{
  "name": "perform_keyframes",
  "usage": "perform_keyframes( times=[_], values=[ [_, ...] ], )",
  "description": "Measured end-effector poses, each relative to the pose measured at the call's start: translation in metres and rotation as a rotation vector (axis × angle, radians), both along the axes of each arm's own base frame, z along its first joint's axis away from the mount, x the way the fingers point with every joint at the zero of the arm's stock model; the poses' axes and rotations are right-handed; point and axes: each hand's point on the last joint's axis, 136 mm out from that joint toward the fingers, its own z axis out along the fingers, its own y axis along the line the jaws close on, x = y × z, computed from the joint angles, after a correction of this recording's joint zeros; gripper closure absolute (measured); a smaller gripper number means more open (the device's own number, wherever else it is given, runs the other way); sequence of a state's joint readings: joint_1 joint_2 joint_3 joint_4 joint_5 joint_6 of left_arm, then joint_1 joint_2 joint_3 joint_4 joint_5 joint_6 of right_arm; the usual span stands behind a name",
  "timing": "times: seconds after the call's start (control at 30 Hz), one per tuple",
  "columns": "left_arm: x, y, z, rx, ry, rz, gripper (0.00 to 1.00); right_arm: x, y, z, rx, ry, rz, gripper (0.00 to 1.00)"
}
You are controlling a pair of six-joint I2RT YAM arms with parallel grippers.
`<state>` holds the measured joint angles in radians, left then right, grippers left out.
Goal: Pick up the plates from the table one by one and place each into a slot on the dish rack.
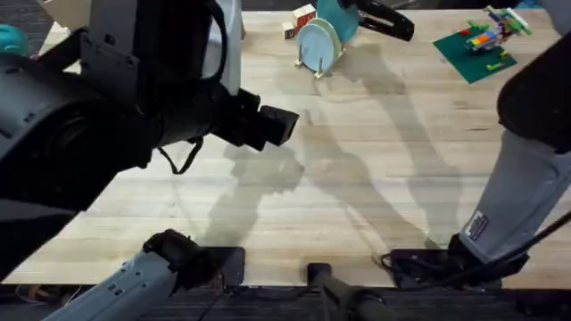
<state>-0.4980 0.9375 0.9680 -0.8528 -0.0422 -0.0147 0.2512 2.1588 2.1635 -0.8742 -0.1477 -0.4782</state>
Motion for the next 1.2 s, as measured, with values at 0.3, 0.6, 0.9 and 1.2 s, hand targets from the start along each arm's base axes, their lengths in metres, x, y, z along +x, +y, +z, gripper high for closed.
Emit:
perform_keyframes(
  times=[0.3, 0.6, 0.9, 1.2],
  values=[
    [0.000, 0.000, 0.000, 0.000, 0.000, 0.000, 0.007, 0.001, 0.001, -0.010, 0.001, 0.024, -0.007, 0.972],
    [0.000, 0.000, 0.000, 0.000, 0.000, 0.000, 0.008, 0.004, 0.005, -0.031, 0.010, 0.058, 0.003, 0.972],
    [0.000, 0.000, 0.000, 0.000, 0.000, 0.000, 0.007, 0.007, 0.006, -0.042, 0.009, 0.071, 0.004, 0.972],
    [0.000, 0.000, 0.000, 0.000, 0.000, 0.000, 0.007, 0.009, 0.007, -0.041, 0.012, 0.062, 0.005, 0.972]
  ],
)
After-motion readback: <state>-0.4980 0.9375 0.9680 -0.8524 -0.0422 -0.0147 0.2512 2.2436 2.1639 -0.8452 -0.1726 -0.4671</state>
